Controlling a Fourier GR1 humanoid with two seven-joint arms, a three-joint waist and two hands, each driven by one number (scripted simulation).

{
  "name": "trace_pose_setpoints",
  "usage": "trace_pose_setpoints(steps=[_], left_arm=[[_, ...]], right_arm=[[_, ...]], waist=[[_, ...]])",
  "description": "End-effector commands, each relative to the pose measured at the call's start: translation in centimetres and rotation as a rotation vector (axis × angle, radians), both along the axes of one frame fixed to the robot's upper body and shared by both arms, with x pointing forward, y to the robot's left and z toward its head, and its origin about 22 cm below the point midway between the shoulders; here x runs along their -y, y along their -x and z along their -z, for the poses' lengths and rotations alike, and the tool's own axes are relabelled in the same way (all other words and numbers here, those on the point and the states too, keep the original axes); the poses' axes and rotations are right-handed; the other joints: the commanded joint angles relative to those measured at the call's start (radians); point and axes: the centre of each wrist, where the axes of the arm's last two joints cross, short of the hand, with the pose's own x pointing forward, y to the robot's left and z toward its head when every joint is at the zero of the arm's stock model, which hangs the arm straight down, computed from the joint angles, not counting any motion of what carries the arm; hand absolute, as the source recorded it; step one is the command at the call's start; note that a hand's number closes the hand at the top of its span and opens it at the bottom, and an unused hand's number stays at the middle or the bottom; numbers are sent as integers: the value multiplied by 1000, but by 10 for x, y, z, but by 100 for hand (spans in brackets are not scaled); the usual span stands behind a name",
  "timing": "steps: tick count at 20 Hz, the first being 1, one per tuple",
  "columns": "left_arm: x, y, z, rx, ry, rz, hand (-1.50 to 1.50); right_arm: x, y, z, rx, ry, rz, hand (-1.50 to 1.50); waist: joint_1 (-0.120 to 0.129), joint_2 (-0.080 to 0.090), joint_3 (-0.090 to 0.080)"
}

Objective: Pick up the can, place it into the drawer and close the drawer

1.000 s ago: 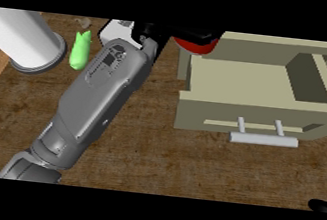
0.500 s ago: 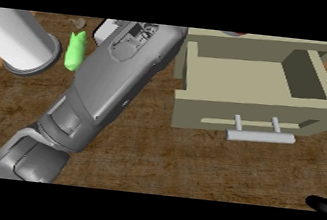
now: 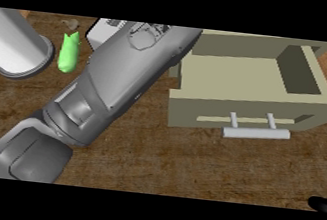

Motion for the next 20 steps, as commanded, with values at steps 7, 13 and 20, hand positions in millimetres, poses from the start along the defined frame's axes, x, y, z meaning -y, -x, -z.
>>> trace_pose_setpoints(steps=[7,13,20], left_arm=[[10,-3,-12,24,-28,-125,-150],[0,-9,10,27,-8,-166,-150],[6,-7,-7,16,30,-172,-150]], right_arm=[[-5,-13,-9,8,12,-24,-150],[0,-18,-18,35,72,-24,-150],[-14,-32,-25,85,257,-52,-150]], waist=[[-31,13,1],[-31,14,1],[-16,16,1]])
